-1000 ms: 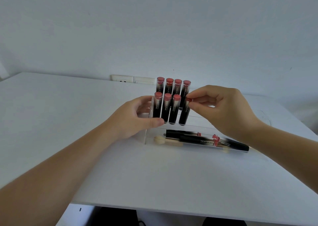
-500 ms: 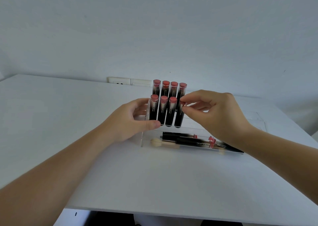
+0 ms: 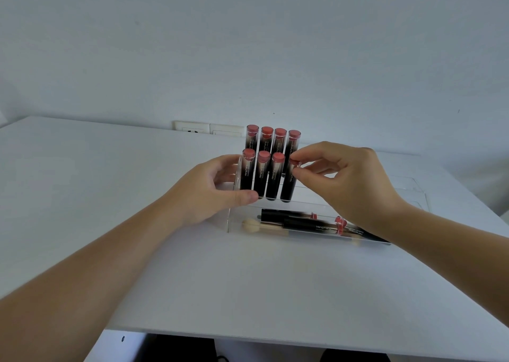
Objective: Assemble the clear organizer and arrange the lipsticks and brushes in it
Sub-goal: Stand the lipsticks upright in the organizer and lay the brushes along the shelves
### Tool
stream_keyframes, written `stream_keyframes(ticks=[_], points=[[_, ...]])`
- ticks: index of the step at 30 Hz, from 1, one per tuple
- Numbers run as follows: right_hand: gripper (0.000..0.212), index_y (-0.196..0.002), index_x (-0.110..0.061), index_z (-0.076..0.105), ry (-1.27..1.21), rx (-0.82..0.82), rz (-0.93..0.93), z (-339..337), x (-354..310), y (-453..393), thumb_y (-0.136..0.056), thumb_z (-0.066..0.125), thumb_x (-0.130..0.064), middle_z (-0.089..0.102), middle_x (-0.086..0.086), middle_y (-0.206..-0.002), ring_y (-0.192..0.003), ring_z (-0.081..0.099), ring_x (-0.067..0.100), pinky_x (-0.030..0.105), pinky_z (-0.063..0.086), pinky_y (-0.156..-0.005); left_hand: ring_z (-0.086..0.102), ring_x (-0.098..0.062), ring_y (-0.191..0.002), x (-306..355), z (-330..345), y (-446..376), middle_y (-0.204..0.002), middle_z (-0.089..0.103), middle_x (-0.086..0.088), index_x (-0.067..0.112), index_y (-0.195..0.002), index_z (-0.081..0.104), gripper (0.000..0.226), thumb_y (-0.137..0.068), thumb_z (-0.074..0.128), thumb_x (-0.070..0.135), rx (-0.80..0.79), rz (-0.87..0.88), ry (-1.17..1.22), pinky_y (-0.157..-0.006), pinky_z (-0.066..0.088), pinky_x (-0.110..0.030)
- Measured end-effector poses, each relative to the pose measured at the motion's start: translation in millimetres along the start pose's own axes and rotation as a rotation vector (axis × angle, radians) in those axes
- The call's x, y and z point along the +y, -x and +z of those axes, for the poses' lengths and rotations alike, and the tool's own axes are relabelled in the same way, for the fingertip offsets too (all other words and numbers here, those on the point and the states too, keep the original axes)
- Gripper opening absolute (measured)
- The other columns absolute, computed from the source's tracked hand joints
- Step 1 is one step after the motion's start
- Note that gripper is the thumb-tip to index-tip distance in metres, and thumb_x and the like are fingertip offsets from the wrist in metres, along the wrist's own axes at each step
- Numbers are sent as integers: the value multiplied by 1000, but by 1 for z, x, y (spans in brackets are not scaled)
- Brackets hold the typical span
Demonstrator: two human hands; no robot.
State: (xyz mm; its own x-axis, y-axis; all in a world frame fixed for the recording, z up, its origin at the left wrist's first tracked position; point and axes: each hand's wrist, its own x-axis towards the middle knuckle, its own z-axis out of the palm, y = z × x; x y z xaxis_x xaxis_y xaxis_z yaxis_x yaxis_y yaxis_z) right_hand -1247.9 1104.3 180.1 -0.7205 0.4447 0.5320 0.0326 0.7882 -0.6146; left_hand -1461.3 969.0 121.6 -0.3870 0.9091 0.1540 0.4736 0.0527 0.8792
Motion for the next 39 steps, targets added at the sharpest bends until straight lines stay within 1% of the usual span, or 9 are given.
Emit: stream_keyframes(ticks=[12, 17, 22, 24, 27, 29, 33, 37, 39], points=[[22, -93, -32, 74, -12, 5, -8, 0, 2, 0, -86, 76, -12, 72, -24, -92, -81, 71, -2, 7, 48, -74, 58, 1, -127, 0, 0, 1, -133, 67, 19, 35, -139, 57, 84, -63, 84, 58, 1, 0, 10, -117, 38, -41], [30, -94, -39, 70, -11, 3, -15, 0, 1, 1, -86, 77, -10, 70, -28, -93, -81, 70, -5, 4, 46, -73, 58, 1, -127, 2, 1, 2, -133, 67, 19, 35, -139, 57, 85, -62, 84, 58, 1, -1, 4, -117, 38, -41], [30, -102, -37, 69, -3, -5, 3, -4, 1, 1, -85, 78, -14, 74, -20, -94, -81, 71, -4, 5, 47, -71, 58, 0, -128, 3, 1, 2, -135, 66, 17, 34, -140, 56, 86, -62, 83, 58, -3, 2, 3, -118, 38, -41], [26, -103, -33, 71, 34, 5, 1, -12, 3, 2, -85, 78, -15, 74, -18, -95, -83, 71, -3, 4, 47, -72, 58, 1, -128, 4, 1, 2, -134, 66, 17, 34, -140, 56, 87, -61, 83, 59, -3, -3, -1, -118, 39, -39], [20, -98, -30, 72, 84, 27, 22, -32, 7, 3, -87, 75, -13, 73, -17, -85, -81, 70, 2, 7, 48, -57, 57, 6, -126, 4, 1, 2, -133, 66, 21, 37, -139, 56, 88, -59, 82, 61, -1, 1, -15, -116, 39, -33], [21, -93, -32, 72, 130, 35, 43, -47, 11, 5, -87, 74, -11, 71, -17, -82, -78, 68, 4, 8, 49, -63, 57, 9, -124, 3, 1, 1, -133, 65, 23, 38, -139, 56, 88, -58, 82, 62, 4, 2, -14, -112, 40, -27], [22, -88, -36, 73, 214, -90, 103, -74, 16, 10, -86, 75, -14, 71, -17, -79, -74, 66, 6, 5, 46, -70, 57, 18, -117, 2, 1, 1, -125, 65, 29, 48, -132, 55, 85, -53, 82, 65, 37, -10, -10, -100, 39, -13], [22, -82, -39, 73, 247, -239, 116, -85, 15, 21, -83, 76, -17, 70, -14, -75, -69, 65, 8, 8, 45, -61, 57, 8, -124, 4, -2, 6, -131, 66, 18, 29, -147, 49, 107, -52, 83, 66, 51, -26, 9, -111, 40, -26], [20, -84, -39, 74, 287, -299, 81, -83, 12, 25, -83, 76, -19, 70, -15, -74, -69, 65, 9, 11, 46, -61, 60, 3, -122, 9, -5, 11, -128, 67, 15, 27, -143, 53, 105, -51, 81, 69, 96, -30, -36, -112, 42, -31]])
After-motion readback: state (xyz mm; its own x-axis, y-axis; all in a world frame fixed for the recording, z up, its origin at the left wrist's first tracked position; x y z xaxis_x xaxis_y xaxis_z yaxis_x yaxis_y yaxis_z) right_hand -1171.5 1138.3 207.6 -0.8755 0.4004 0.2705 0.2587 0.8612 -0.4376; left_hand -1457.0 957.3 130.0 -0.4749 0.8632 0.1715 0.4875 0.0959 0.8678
